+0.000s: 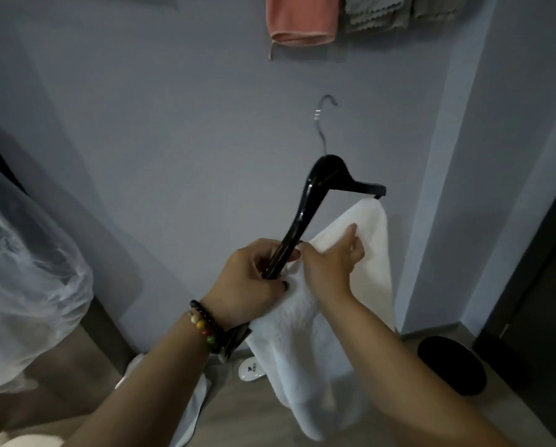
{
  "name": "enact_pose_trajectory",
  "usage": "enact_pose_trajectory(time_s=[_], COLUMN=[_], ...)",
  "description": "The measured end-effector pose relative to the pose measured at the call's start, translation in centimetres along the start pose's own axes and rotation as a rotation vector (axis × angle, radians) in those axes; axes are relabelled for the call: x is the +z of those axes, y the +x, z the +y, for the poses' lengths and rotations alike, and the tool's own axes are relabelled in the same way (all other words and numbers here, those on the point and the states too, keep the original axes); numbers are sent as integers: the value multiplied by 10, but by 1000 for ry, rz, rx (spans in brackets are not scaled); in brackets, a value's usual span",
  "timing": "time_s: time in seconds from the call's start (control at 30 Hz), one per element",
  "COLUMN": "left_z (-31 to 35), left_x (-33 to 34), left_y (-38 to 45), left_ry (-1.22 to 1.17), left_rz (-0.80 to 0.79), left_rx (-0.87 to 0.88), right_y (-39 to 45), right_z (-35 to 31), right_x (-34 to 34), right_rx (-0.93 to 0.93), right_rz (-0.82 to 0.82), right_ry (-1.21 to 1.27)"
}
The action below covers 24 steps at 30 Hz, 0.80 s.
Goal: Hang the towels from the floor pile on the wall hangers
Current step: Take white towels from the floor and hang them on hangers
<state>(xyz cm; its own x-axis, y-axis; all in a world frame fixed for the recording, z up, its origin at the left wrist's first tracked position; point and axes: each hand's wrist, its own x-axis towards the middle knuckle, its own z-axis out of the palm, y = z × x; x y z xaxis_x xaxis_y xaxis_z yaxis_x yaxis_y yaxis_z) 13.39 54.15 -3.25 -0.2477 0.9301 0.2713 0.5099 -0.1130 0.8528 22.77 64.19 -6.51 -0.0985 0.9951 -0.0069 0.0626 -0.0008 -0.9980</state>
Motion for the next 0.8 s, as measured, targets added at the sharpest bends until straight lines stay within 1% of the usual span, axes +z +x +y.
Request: enact_pose_trajectory(time_s=[0.07, 0.13, 0.17, 0.2, 0.27, 0.37, 0.43, 0.5, 0.53, 0.57, 0.67, 0.7, 0.8], left_z=[-1, -7, -11, -17, -26, -38, -45, -50, -52, -54, -61, -66, -92], left_x=[3, 4, 3, 1, 0, 5, 14, 21, 23, 23, 16, 11, -8], left_y=[-5, -9, -10, -11, -14, -16, -15, -14, -14, -14, -14, -14, -13], left_ry=[128, 162, 152, 135, 96, 87, 71, 34, -2, -52, -238, -319, -486], left_rz=[33, 66, 99, 144, 233, 314, 361, 417, 431, 414, 256, 233, 263], left_rx=[72, 56, 29, 4, -34, -31, -36, -54, -62, -73, -68, -69, -187], right_y=[11, 19, 21, 22, 23, 12, 5, 0, 1, 3, 17, 22, 36], right_z=[-7, -10, -10, -9, -8, -28, -43, -56, -58, -61, -70, -74, -89], right_x=[4, 7, 7, 7, 7, 17, 33, 51, 58, 63, 69, 70, 70], right_rx=[131, 204, 208, 195, 147, 61, 56, 64, 53, 49, 45, 40, -50], right_rz=[3, -57, -97, -131, -153, -148, -215, -273, -273, -255, -215, -217, -240], right_ry=[49, -40, -99, -132, -113, 66, 164, 203, 187, 157, 31, -33, -241])
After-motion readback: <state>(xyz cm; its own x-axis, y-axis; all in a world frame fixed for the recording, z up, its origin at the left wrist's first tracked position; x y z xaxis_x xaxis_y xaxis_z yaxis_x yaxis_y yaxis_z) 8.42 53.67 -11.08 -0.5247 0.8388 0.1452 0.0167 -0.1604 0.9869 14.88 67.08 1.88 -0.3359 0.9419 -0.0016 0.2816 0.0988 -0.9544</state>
